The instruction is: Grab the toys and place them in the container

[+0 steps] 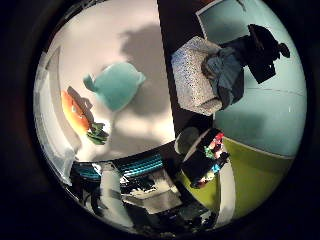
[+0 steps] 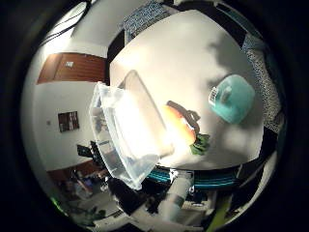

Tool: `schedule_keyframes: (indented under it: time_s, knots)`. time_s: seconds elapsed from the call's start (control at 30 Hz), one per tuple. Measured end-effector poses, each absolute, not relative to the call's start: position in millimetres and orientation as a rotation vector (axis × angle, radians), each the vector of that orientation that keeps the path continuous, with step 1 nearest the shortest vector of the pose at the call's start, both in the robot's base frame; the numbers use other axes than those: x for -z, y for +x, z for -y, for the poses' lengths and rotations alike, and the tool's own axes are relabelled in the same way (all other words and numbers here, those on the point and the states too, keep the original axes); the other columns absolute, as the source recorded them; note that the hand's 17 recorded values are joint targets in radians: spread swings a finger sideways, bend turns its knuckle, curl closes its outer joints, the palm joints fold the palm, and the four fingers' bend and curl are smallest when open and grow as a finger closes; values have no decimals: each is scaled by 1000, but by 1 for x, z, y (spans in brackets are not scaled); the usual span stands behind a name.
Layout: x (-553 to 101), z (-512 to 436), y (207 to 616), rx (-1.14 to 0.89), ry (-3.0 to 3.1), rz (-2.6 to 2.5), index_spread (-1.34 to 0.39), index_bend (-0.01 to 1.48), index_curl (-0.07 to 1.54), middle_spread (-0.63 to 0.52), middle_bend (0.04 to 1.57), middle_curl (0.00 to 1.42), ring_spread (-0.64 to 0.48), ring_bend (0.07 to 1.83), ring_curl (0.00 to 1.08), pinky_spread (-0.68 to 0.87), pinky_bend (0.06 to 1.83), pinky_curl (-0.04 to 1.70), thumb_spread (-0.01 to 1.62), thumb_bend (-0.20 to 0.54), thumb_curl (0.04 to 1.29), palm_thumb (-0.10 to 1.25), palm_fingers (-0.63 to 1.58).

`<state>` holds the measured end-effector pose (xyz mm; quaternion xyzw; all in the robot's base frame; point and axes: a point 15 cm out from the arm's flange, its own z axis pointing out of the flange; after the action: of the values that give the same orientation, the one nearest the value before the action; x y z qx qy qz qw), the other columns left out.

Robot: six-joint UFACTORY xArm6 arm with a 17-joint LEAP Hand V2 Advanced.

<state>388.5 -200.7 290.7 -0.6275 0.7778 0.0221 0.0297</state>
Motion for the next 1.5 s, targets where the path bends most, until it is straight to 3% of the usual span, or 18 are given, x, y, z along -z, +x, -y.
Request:
schedule_keyframes:
  time_s: [0.5,0.77,1.5]
  knots:
    - [-232,268,377,-77,-1888,-2497,-347,161,264,133,183,292,258,254,269,436,484,313,949,-29,284,180,-11]
    - [-191,297,390,-32,-1840,-2511,-339,164,269,124,185,292,258,249,267,436,476,311,964,-28,286,217,-3]
    - [-120,261,365,-235,-1876,-2523,-323,138,255,99,209,312,246,284,274,435,467,308,990,-25,282,260,63]
